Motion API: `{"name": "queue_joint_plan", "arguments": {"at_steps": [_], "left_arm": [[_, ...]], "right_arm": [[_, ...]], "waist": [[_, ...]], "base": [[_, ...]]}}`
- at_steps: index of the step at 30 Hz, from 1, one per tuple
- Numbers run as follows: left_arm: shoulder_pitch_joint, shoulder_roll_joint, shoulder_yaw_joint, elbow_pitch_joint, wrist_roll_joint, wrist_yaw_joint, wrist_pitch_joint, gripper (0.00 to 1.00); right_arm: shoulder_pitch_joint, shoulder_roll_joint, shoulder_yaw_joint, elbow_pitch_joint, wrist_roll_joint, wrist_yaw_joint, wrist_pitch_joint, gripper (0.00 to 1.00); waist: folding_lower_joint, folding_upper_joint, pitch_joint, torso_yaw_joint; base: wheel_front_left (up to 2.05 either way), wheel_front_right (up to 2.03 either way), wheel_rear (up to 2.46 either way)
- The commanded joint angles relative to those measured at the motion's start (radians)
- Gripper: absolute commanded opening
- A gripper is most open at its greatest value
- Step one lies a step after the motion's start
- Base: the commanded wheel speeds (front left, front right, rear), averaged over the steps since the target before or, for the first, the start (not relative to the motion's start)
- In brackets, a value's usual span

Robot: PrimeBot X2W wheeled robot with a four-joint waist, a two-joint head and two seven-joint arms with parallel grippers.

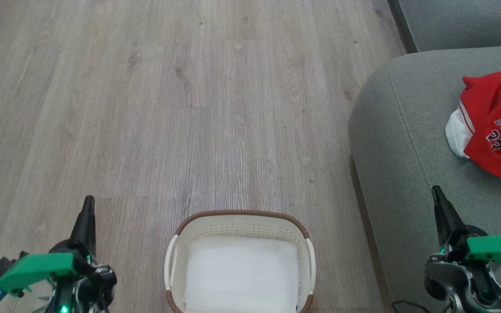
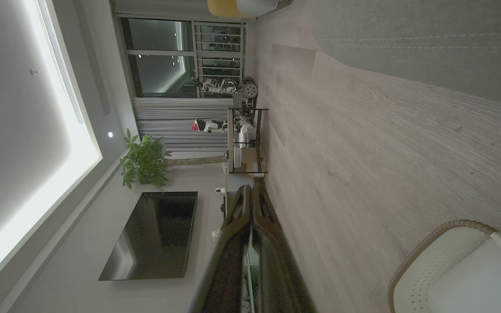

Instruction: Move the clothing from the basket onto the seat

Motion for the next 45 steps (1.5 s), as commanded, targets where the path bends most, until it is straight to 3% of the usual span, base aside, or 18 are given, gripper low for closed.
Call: {"name": "queue_joint_plan", "arguments": {"at_steps": [1, 45], "left_arm": [[-0.051, 0.008, 0.037, -0.036, -0.002, -0.007, 0.008, 0.0], [-0.051, 0.008, 0.037, -0.036, -0.002, -0.007, 0.008, 0.0]], "right_arm": [[-0.049, 0.003, 0.018, -0.032, 0.005, 0.0, 0.006, 0.0], [-0.05, 0.007, 0.012, -0.032, 0.0, 0.0, 0.01, 0.0]], "waist": [[0.0, 0.0, 0.0, 0.0], [0.0, 0.0, 0.0, 0.0]], "base": [[0.0, 0.0, 0.0], [0.0, 0.0, 0.0]]}}
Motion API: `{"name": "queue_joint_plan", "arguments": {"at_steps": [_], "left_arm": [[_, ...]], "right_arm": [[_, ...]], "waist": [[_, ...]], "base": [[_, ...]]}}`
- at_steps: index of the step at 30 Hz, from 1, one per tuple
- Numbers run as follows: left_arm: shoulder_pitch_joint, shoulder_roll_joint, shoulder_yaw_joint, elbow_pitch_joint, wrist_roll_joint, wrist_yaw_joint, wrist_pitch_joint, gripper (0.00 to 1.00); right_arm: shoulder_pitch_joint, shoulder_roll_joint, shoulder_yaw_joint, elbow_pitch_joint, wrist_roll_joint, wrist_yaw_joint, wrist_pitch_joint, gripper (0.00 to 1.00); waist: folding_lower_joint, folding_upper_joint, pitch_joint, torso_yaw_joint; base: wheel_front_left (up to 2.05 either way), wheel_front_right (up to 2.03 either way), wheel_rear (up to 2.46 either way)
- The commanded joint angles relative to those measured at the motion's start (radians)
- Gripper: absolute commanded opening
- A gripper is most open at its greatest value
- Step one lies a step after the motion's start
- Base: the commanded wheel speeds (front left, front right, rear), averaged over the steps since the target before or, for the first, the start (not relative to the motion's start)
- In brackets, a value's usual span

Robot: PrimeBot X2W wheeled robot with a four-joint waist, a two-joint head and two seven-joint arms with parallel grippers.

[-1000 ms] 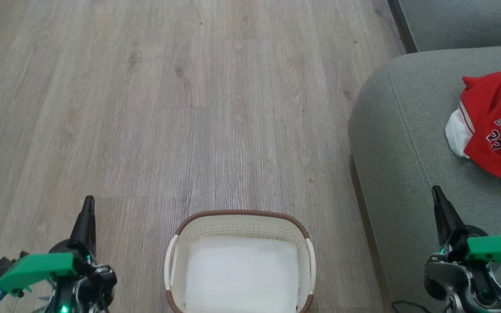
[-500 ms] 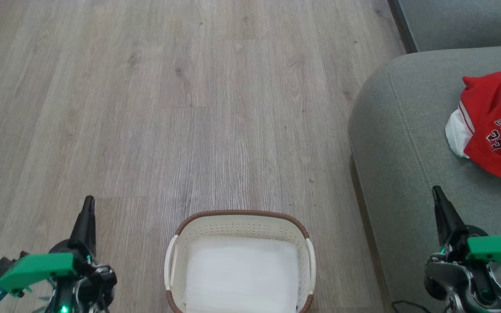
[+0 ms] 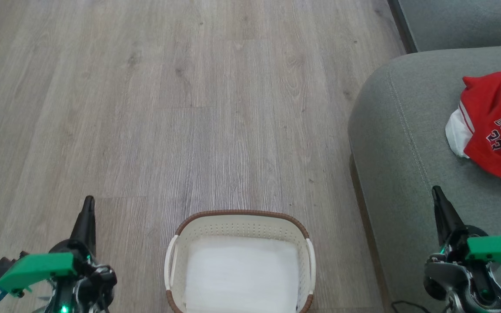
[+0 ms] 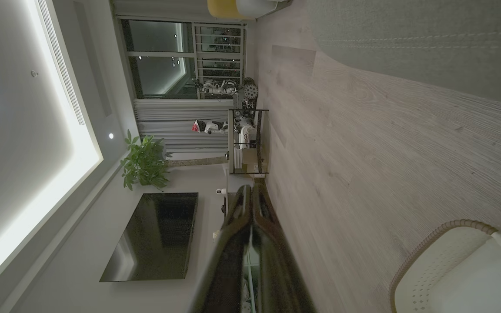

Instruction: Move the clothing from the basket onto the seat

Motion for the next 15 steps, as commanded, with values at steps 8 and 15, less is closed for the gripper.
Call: {"name": "queue_joint_plan", "arguments": {"at_steps": [8, 15], "left_arm": [[-0.051, 0.008, 0.036, -0.036, -0.003, -0.007, 0.008, 0.0], [-0.051, 0.008, 0.036, -0.036, -0.003, -0.007, 0.008, 0.0]], "right_arm": [[-0.05, 0.003, 0.016, -0.032, -0.001, 0.0, 0.01, 0.0], [-0.05, 0.004, 0.015, -0.032, -0.001, 0.0, 0.011, 0.0]], "waist": [[0.0, 0.0, 0.0, 0.0], [0.0, 0.0, 0.0, 0.0]], "base": [[0.0, 0.0, 0.0], [0.0, 0.0, 0.0]]}}
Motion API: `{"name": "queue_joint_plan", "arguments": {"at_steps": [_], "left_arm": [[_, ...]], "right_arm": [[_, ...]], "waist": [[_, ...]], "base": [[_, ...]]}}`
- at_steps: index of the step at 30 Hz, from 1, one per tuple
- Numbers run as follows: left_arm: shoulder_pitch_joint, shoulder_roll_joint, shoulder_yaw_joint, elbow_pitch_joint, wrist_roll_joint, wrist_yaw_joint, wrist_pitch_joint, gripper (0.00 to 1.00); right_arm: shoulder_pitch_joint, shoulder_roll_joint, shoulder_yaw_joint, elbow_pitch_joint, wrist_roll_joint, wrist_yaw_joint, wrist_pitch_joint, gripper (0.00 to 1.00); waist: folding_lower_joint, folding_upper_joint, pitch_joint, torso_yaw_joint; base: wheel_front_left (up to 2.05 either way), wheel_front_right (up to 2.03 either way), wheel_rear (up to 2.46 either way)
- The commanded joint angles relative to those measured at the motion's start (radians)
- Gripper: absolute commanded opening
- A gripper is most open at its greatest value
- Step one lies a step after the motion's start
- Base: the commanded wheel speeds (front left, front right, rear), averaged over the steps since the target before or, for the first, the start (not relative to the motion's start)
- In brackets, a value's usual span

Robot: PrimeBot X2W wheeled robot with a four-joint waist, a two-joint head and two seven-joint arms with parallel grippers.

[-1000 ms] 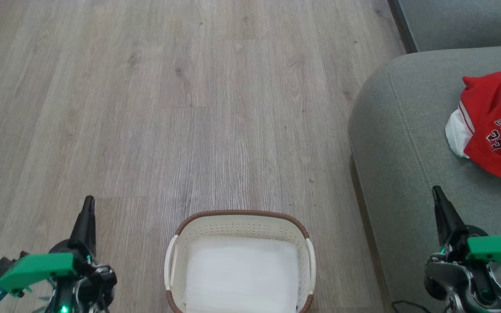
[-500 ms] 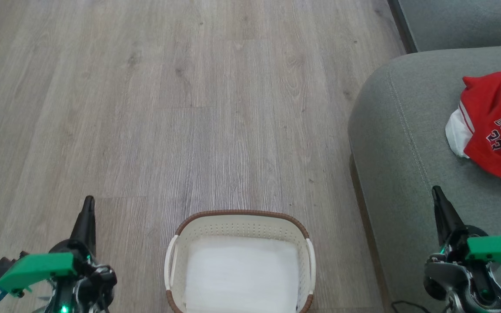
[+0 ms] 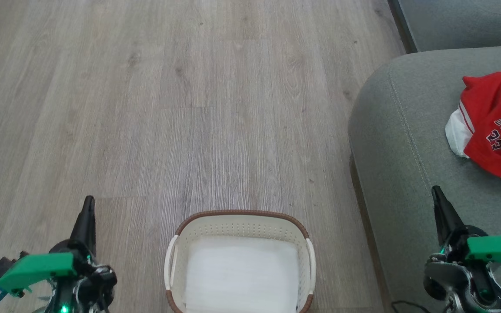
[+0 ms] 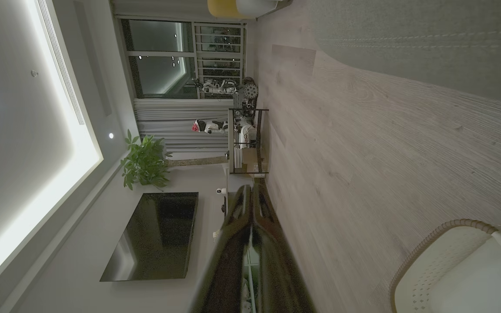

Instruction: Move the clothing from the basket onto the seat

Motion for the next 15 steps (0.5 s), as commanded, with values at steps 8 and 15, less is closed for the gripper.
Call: {"name": "queue_joint_plan", "arguments": {"at_steps": [8, 15], "left_arm": [[-0.051, 0.008, 0.036, -0.036, -0.003, -0.007, 0.008, 0.0], [-0.051, 0.008, 0.036, -0.036, -0.003, -0.007, 0.008, 0.0]], "right_arm": [[-0.05, 0.004, 0.016, -0.032, -0.002, 0.0, 0.009, 0.0], [-0.05, 0.004, 0.015, -0.032, -0.002, 0.0, 0.009, 0.0]], "waist": [[0.0, 0.0, 0.0, 0.0], [0.0, 0.0, 0.0, 0.0]], "base": [[0.0, 0.0, 0.0], [0.0, 0.0, 0.0]]}}
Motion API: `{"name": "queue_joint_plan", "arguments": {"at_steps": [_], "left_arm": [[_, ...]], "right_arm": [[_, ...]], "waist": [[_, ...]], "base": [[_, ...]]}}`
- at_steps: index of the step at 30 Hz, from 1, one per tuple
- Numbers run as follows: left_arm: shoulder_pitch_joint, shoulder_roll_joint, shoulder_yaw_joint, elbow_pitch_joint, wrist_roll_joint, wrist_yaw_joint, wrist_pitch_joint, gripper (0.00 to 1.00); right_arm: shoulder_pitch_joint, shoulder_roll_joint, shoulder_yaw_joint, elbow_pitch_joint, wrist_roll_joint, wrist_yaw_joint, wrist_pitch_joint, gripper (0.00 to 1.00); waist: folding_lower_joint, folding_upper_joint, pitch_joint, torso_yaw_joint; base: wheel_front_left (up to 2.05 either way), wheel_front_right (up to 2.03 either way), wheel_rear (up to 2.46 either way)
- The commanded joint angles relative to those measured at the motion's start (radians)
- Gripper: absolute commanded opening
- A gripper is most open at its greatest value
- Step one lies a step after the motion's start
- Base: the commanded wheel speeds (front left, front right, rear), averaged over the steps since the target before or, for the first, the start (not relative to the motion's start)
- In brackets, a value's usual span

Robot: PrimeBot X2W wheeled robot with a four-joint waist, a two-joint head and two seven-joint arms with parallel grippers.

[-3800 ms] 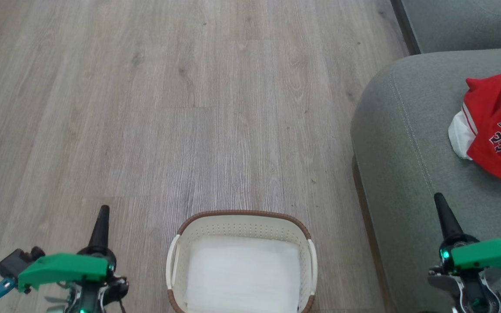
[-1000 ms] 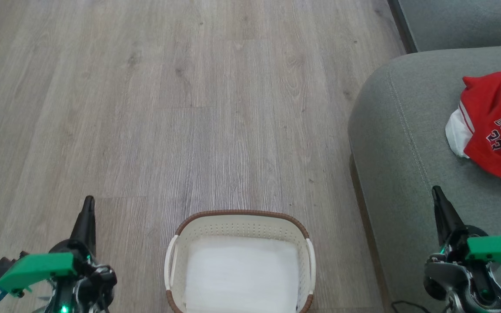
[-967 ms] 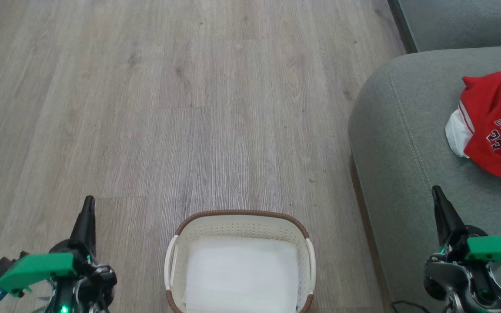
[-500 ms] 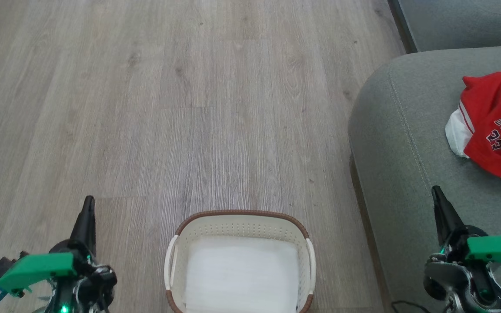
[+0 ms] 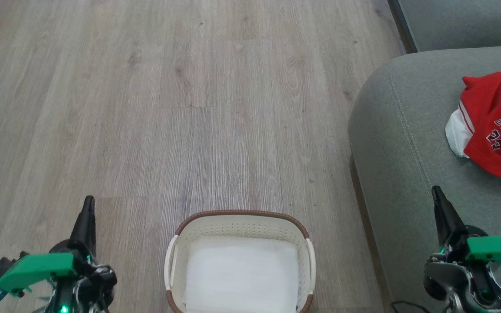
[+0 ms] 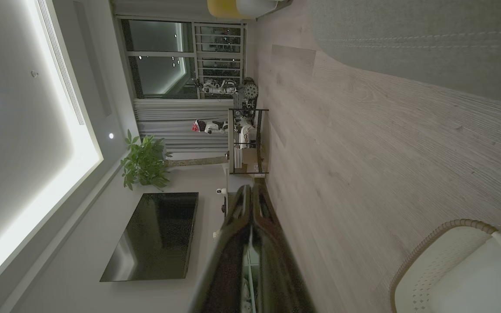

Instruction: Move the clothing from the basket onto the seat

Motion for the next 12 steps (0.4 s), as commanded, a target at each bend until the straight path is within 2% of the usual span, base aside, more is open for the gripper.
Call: {"name": "queue_joint_plan", "arguments": {"at_steps": [1, 12], "left_arm": [[-0.051, 0.008, 0.036, -0.036, -0.003, -0.007, 0.008, 0.0], [-0.051, 0.008, 0.036, -0.036, -0.003, -0.007, 0.008, 0.0]], "right_arm": [[-0.05, 0.004, 0.016, -0.032, -0.002, 0.0, 0.009, 0.0], [-0.05, 0.004, 0.015, -0.032, -0.002, 0.0, 0.01, 0.0]], "waist": [[0.0, 0.0, 0.0, 0.0], [0.0, 0.0, 0.0, 0.0]], "base": [[0.0, 0.0, 0.0], [0.0, 0.0, 0.0]]}}
